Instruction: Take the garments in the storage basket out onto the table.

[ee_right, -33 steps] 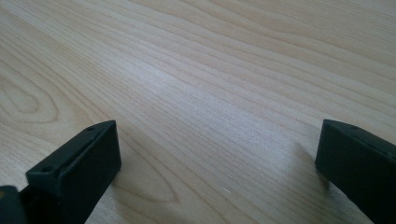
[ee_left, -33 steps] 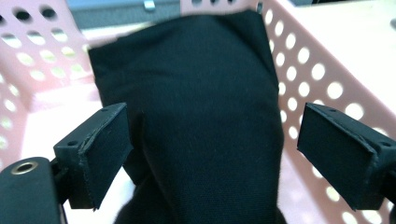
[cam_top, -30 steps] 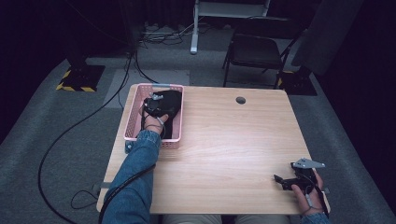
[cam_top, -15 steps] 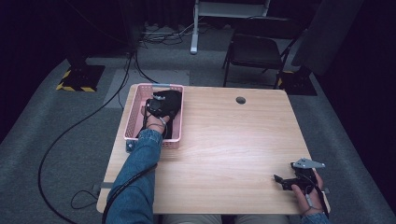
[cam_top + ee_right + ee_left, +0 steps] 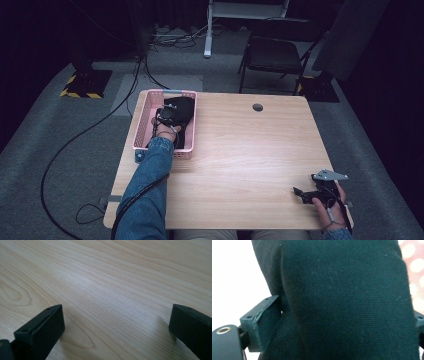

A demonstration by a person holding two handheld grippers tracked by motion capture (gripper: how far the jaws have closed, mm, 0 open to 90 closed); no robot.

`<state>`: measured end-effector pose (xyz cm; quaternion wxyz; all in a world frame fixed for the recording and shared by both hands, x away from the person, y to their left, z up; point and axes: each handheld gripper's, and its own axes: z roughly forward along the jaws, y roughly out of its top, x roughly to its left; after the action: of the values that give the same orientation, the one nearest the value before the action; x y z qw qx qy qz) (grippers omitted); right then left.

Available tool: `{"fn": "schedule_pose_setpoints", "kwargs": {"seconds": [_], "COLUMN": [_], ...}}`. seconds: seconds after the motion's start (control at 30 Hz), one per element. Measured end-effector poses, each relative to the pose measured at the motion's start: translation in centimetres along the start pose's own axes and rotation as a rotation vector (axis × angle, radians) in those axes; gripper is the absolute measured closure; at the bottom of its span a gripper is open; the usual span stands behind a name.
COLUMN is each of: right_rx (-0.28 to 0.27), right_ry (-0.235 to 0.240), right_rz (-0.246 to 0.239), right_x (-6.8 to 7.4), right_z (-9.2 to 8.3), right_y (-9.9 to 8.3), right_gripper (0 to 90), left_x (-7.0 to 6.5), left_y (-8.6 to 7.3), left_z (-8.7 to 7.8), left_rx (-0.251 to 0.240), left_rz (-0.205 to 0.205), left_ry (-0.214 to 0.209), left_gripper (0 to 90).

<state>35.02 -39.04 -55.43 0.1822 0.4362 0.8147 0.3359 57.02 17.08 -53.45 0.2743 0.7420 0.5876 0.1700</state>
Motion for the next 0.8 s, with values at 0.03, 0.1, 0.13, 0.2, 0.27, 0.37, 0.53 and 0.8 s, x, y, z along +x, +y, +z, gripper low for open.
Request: {"fn": "schedule_pose_setpoints", "kwargs": {"seconds": [0.03, 0.1, 0.13, 0.2, 0.27, 0.37, 0.53, 0.8], "right_rx": [0.000, 0.000, 0.000, 0.000, 0.000, 0.000, 0.000, 0.000], "right_ry": [0.000, 0.000, 0.000, 0.000, 0.000, 0.000, 0.000, 0.000], "right_rz": [0.000, 0.000, 0.000, 0.000, 0.000, 0.000, 0.001, 0.000], "right_x": [0.0, 0.0, 0.0, 0.0, 0.0, 0.0, 0.0, 0.0], "right_z": [0.0, 0.0, 0.0, 0.0, 0.0, 0.0, 0.0, 0.0], "right_y": [0.0, 0.0, 0.0, 0.0, 0.0, 0.0, 0.0, 0.0], "right_gripper": [0.0, 0.0, 0.0, 0.0, 0.0, 0.0, 0.0, 0.0], "left_x": [0.0, 0.0, -0.1, -0.2, -0.2, -0.2, -0.3, -0.2], "left_y": [0.0, 0.0, 0.0, 0.1, 0.1, 0.2, 0.4, 0.3], "left_z": [0.0, 0.0, 0.0, -0.1, -0.1, -0.4, -0.9, -1.6], "left_rx": [0.000, 0.002, 0.002, 0.005, 0.006, 0.006, 0.000, -0.033], "left_rz": [0.002, 0.001, 0.001, 0.004, 0.008, 0.008, 0.002, 0.007], "left_ry": [0.001, 0.000, -0.001, -0.003, -0.003, -0.006, -0.003, -0.011], "left_gripper": [10.4, 13.1, 14.1, 17.1, 22.4, 33.0, 41.7, 49.7]}}
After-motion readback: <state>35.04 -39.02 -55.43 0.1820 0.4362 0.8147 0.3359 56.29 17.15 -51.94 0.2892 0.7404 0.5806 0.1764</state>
